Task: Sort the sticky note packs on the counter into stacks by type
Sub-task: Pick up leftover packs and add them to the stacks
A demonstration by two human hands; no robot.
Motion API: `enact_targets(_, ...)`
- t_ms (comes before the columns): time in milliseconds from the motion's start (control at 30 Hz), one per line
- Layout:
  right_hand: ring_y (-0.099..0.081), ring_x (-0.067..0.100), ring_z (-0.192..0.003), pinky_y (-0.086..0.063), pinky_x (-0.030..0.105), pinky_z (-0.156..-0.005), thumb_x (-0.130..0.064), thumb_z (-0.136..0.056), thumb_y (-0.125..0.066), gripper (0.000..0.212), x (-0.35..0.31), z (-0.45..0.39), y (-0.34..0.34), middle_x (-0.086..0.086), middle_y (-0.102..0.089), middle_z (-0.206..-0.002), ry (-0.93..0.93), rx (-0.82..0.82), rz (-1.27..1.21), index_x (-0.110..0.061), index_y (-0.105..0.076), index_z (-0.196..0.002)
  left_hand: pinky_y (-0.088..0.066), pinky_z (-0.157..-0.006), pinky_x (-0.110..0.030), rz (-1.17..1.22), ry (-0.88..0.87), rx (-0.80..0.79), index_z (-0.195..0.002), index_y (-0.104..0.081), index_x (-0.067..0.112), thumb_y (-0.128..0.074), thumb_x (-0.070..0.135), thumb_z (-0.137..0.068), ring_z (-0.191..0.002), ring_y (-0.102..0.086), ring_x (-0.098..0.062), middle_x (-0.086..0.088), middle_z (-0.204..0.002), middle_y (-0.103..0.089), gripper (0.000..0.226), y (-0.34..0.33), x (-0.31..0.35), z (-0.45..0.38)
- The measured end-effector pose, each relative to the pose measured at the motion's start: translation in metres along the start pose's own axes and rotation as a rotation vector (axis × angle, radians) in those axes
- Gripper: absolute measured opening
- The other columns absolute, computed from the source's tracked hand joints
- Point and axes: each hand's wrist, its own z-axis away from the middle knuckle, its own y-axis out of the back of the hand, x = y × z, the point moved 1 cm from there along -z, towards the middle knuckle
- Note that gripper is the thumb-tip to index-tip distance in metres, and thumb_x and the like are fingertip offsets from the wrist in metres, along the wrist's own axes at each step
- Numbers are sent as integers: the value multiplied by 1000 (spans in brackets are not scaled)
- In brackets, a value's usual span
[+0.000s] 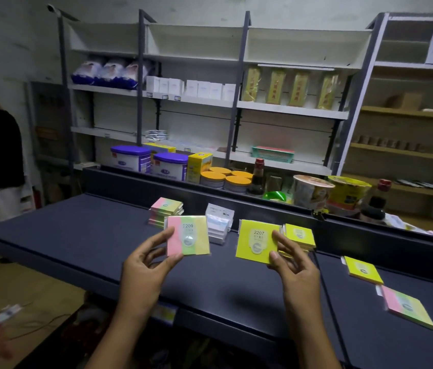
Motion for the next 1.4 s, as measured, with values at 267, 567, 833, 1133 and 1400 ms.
enact_targets(267,-69,0,-98,-55,14,-75,0,-92,-65,38,25,-52,-64,1,-69,-111,1,-98,-42,-23,-70,-122,-54,-82,-14,-144,-74,49,-112,-70,32,-81,3,-74,-101,-68,-1,18,-111,-73,49,25,-15,-68)
enact_targets(567,-68,-3,-99,-55,13,-73,1,-93,-63,38,44,-96,-115,-1,-71,-114,16,-52,-13,-21,-69,-123,-52,-76,-12,-229,-47,-31,-114,-72,18,-81,-2,-73,-89,-66,-5,3,-110,-73,47,46,-52,-172)
enact_targets(833,-70,1,-95,-55,14,-72,0,-94,-62,36,53,-116,-149,-6,-74,-105,39,50,44,-25,-69,-119,-54,-91,-39,-375,49,-198,-118,-72,15,-82,4,-75,-98,-66,-25,-6,-108,-73,45,60,-100,-252)
enact_targets(1133,-70,2,-96,-56,15,-73,-2,-95,-62,38,53,-120,-158,-16,-75,-102,44,109,104,-29,-69,-120,-42,-100,-32,-769,-14,-329,-124,-68,23,-72,22,-88,-117,-47,-19,1,-119,-61,36,76,-129,-273)
enact_targets(1400,-71,4,-98,-58,18,-74,-5,-94,-64,37,54,-119,-148,-11,-75,-103,27,135,125,-34,-70,-118,-41,-101,-35,-1030,-78,-366,-134,-58,29,-59,38,-95,-120,-37,-15,4,-127,-43,40,66,-118,-267)
